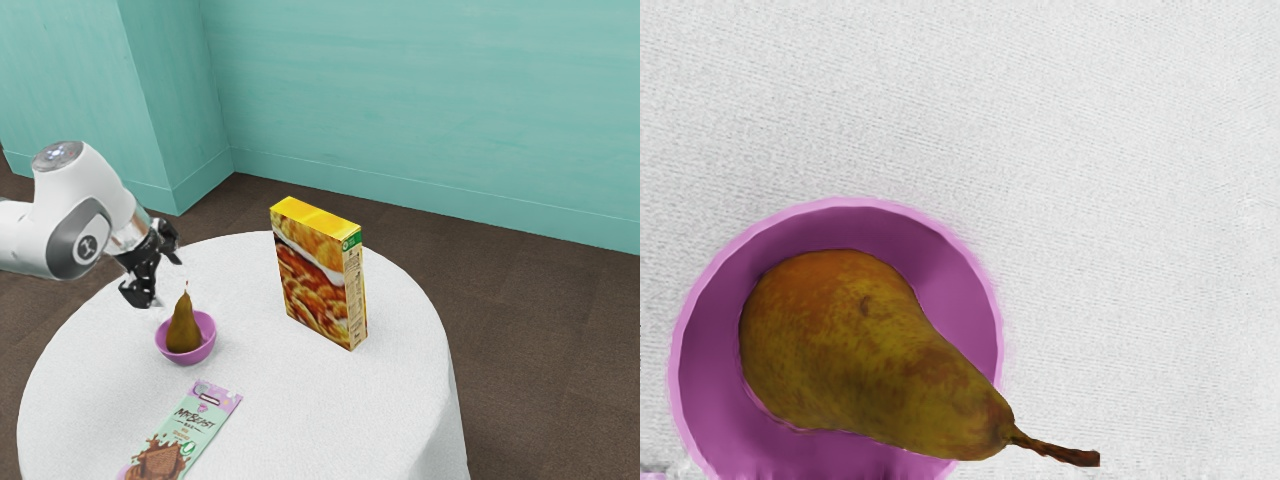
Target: Place the pear in the bowl.
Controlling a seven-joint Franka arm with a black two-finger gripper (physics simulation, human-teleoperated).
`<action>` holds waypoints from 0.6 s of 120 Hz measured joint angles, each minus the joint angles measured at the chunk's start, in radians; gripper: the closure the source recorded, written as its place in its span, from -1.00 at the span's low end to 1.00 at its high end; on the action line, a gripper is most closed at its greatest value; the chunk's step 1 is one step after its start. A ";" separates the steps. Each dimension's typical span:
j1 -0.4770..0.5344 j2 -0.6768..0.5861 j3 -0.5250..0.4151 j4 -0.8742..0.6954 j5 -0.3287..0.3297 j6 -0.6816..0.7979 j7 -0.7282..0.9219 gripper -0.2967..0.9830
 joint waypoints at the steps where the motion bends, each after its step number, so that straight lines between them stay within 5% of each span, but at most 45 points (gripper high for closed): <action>1: 0.000 -0.019 0.000 0.000 0.000 -0.012 0.004 -0.44; 16: 0.003 -0.293 -0.043 0.021 0.000 -0.205 0.112 -0.47; 25: -0.009 -0.322 -0.054 0.207 -0.001 -0.355 0.221 -0.48; 36: -0.042 -0.216 -0.055 0.511 -0.003 -0.552 0.375 -0.49; 54: -0.074 0.230 -0.051 1.125 -0.011 -0.868 0.653 -0.50; 72: -0.068 0.316 -0.045 1.249 -0.015 -1.071 0.890 -0.50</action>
